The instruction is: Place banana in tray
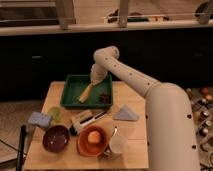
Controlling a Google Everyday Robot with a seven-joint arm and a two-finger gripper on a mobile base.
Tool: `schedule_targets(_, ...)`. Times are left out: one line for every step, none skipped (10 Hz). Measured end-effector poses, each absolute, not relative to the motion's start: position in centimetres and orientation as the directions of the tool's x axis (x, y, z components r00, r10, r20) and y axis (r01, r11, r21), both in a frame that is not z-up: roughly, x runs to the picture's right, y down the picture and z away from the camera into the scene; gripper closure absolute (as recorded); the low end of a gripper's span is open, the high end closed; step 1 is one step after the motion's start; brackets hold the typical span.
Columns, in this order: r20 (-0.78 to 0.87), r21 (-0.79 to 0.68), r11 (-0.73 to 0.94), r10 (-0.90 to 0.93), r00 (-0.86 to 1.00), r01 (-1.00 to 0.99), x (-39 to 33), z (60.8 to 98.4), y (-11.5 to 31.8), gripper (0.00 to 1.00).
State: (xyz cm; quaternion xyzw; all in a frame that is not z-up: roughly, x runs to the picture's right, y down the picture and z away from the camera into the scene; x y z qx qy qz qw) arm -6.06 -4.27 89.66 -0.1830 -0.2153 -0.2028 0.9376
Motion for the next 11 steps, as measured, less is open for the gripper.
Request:
schedule_targets(0.477,-0.255,0.852,-0.300,0.826,0.457,-6.1,89.6,-4.4,0.20)
schedule_targets(0.479,-0.252,0.854,-0.299,0.825,0.455,-6.1,89.5,-4.5,0.20)
schedule_targets(0.479,-0.247,0.858,-0.296,0.827,0.450,-6.2,89.4,-4.7,0.20)
schedule_targets(0.476,-0.242,0.863,-0.292,0.830,0.443,-6.4,89.3,-5.0,0.20)
schedule_targets(0.472,-0.239,0.867,-0.289,0.833,0.436,-6.5,89.2,-5.3,0.20)
schedule_targets(0.465,-0.236,0.873,-0.284,0.839,0.426,-6.7,89.1,-5.8,0.20)
schedule_targets(0.454,-0.236,0.877,-0.283,0.845,0.420,-7.0,89.0,-6.3,0.20)
schedule_targets(0.446,-0.238,0.876,-0.284,0.849,0.418,-7.6,88.9,-6.6,0.20)
schedule_targets(0.440,-0.240,0.878,-0.282,0.852,0.415,-8.0,88.9,-6.8,0.20)
schedule_targets(0.426,-0.242,0.881,-0.279,0.861,0.405,-8.2,88.8,-7.3,0.20)
schedule_targets(0.415,-0.243,0.884,-0.278,0.866,0.400,-8.6,88.8,-7.6,0.20)
